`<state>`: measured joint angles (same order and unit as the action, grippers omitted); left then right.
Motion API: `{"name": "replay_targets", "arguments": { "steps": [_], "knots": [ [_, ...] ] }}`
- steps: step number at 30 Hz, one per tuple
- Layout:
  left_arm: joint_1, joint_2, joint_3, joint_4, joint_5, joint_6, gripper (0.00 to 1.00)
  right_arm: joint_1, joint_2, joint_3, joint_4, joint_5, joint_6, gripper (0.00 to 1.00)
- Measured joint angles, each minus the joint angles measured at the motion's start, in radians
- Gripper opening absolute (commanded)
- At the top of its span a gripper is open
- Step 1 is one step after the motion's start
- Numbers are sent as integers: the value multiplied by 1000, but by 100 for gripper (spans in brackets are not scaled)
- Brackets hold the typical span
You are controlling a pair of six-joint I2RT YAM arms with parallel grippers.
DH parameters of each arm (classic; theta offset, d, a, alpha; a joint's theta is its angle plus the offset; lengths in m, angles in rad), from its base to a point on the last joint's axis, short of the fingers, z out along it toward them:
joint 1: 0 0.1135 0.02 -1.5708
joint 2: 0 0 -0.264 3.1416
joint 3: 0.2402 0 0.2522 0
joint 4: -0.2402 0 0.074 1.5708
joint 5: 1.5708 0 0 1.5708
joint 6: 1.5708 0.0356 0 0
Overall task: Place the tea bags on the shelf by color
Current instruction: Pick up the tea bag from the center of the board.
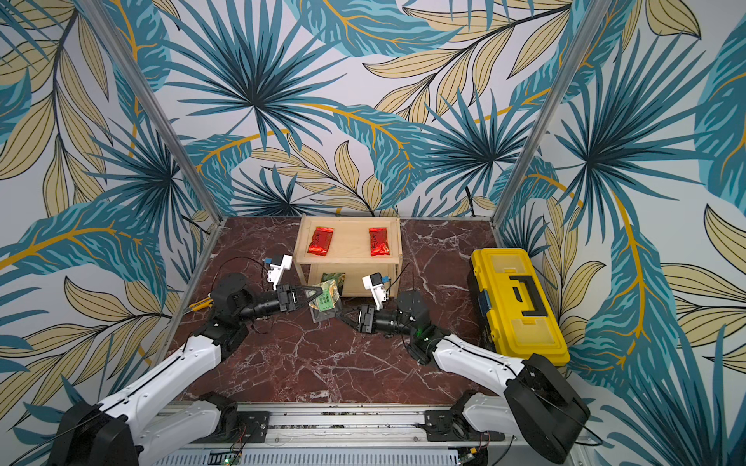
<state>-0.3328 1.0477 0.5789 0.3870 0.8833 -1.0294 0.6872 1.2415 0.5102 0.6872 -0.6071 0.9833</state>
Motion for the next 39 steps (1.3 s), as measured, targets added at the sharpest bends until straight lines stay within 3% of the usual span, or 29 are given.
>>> {"name": "replay_targets", "arguments": {
  "steps": [27, 34, 39],
  "knots": [
    [3, 18, 10, 29, 3, -18, 0, 0, -66, 14, 1, 17, -1, 35],
    [14, 14, 10, 28, 4, -14, 0, -3, -181, 8, -97, 45, -50, 40],
    [14, 12, 10, 29, 12, -18, 0, -5, -131, 61, -130, 44, -64, 41]
  ]
}}
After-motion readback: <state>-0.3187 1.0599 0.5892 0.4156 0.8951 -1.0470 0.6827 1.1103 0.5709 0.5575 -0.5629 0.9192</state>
